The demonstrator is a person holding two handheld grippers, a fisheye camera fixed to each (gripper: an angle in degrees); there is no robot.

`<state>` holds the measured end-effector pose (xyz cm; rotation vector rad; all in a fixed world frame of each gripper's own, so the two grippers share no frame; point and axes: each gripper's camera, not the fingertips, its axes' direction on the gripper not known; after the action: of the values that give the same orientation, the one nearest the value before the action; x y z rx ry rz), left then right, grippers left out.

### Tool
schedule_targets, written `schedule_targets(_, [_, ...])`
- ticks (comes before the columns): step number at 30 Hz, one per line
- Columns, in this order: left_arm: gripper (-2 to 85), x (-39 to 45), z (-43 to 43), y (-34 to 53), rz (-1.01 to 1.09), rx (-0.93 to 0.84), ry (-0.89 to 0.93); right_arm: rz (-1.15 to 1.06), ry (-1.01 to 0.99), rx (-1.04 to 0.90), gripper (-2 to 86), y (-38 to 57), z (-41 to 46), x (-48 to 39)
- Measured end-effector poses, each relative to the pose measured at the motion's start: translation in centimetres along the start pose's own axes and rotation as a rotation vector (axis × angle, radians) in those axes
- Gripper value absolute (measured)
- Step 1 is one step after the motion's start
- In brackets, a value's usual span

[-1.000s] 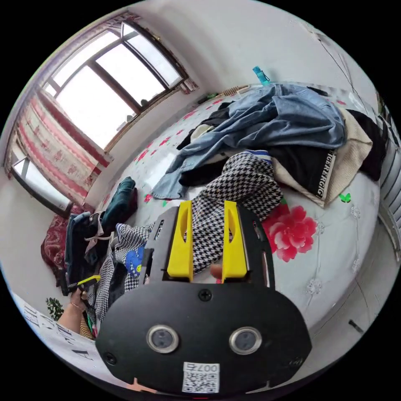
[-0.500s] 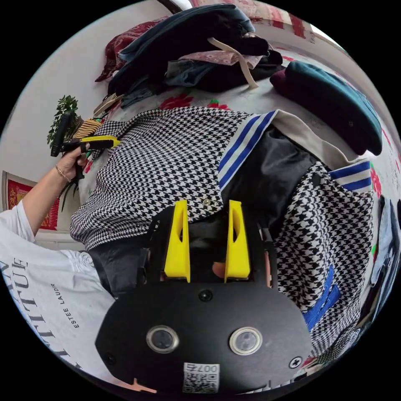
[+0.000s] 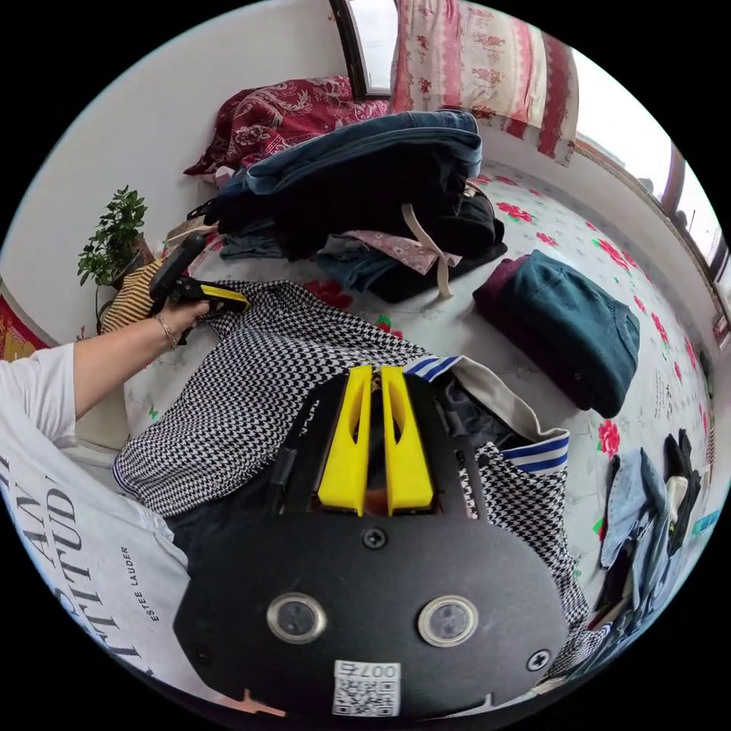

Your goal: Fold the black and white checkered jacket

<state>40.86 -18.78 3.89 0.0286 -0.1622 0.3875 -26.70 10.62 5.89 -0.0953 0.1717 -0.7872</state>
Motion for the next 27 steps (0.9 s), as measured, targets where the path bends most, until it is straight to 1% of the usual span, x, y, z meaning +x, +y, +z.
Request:
schedule_targets(3, [7.9,-1.1,-1.7,1.9,-0.046,0.035,0.05,0.063,-0.036,-0.053,0.0,-0.7,1.2,1.0])
schedule_targets(4, [8.4,-1.3,-3.6,4.0,-0.076,0.078,0.039,0.066,-0.045,-0.051,0.0,-0.6,1.1,1.0])
schedule_targets(6, [9.1,-0.2,-7.3,8.8,-0.061,0.162,0.015,0.073,-0.05,-0.041,0.0,0.0,0.8,1.3])
schedule_targets(8, [10.7,3.2,-11.6,16.7,0.008,0.241,0.074,0.095,-0.064,-0.045,0.0,0.4,0.7,1.8])
schedule_targets(9, [10.8,4.5,-12.4,18.6,0.033,0.247,0.092,0.111,-0.074,-0.047,0.0,0.6,0.7,2.2])
schedule_targets(11, [11.2,10.2,-14.1,25.2,0.134,0.214,0.141,0.131,-0.085,-0.054,0.0,0.8,0.6,2.7])
schedule_targets(12, [11.2,11.7,-14.3,26.5,0.159,0.198,0.141,0.136,-0.089,-0.056,0.0,0.8,0.6,2.9])
schedule_targets(14, [10.3,16.8,-14.4,30.4,0.247,0.158,0.065,0.137,-0.093,-0.055,0.0,0.9,0.5,3.1])
schedule_targets(16, [9.7,18.9,-13.0,31.8,0.276,0.117,0.03,0.137,-0.094,-0.055,0.0,1.1,0.4,3.2])
schedule_targets(19, [10.8,20.1,-7.9,31.7,0.303,-0.091,0.033,0.147,-0.102,-0.064,0.0,1.4,0.3,3.4])
schedule_targets(20, [9.8,19.9,-8.0,31.7,0.322,-0.052,0.044,0.157,-0.106,-0.064,0.0,1.6,0.3,3.6])
schedule_targets(21, [9.3,19.6,-8.0,31.5,0.323,-0.056,0.047,0.161,-0.111,-0.065,0.0,1.8,0.2,3.9])
schedule_targets(23, [4.3,17.4,-8.6,30.3,0.289,-0.096,0.088,0.157,-0.117,-0.07,0.0,2.0,0.1,4.2])
schedule_targets(24, [4.0,16.7,-8.9,30.0,0.282,-0.099,0.122,0.145,-0.116,-0.074,0.0,2.0,-0.1,4.4])
schedule_targets(26, [3.5,13.2,-11.5,29.3,0.227,-0.08,0.306,0.114,-0.114,-0.077,0.0,1.9,-0.7,4.7])
schedule_targets(27, [3.5,12.3,-12.6,29.2,0.21,-0.054,0.341,0.093,-0.109,-0.067,0.0,1.6,-1.5,4.9])
